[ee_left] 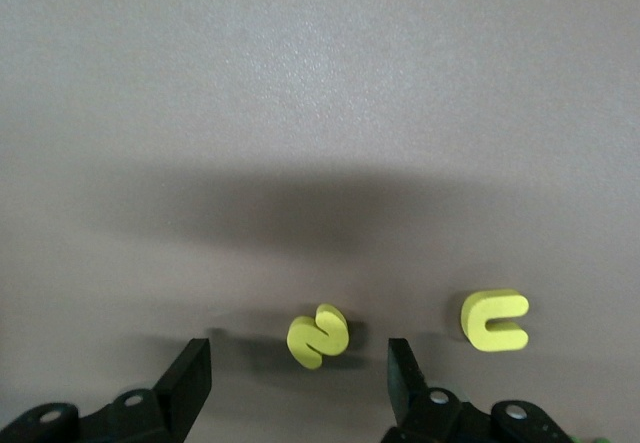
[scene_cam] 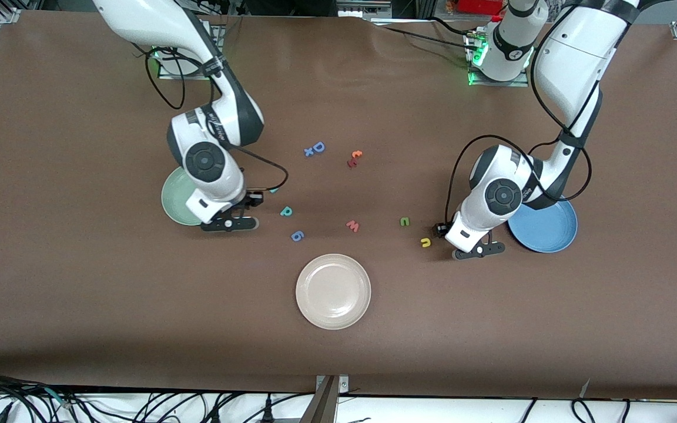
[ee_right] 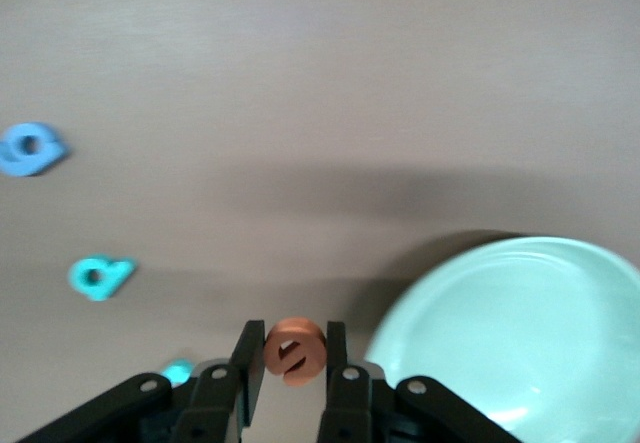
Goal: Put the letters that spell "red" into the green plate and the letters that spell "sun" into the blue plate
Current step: 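Place the orange e on the mint plate with the right gripper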
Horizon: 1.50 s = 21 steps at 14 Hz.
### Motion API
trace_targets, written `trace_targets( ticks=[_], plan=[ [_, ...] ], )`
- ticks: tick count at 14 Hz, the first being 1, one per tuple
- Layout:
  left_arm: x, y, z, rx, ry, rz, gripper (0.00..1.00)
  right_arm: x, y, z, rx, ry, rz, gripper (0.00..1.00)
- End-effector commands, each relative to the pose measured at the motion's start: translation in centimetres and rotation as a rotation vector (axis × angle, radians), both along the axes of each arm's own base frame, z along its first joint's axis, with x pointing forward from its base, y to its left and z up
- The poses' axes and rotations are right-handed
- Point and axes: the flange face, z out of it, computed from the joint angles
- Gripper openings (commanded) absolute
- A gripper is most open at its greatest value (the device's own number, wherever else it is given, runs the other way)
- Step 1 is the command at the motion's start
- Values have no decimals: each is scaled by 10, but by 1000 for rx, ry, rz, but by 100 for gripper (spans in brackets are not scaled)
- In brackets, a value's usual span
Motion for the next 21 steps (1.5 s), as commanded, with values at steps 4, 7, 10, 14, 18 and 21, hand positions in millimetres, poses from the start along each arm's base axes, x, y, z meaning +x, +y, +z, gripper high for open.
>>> trace_targets(
  ticks=[4, 7, 10, 14, 18, 21],
  plan=[
    [1, -9, -4, 28, -25, 13, 72, -14, -60, -22, -34, 51, 6, 13],
    [0, -11, -6, 28, -22, 13, 66, -32, -92, -37, -31, 38, -17, 13],
    [0, -13, -6, 42, -28, -10, 54, -49, -99, -56, -17, 0, -13, 16],
    [0, -12, -5, 53, -34, -20, 37, -45, -105, -54, -18, -5, -25, 89],
    [-1, -11, -6, 55, -33, -21, 24, -37, -99, -24, 1, -26, -24, 99],
    [0, -12, -5, 54, -35, -21, 18, -35, -49, 3, 36, 1, 10, 98]
  ],
)
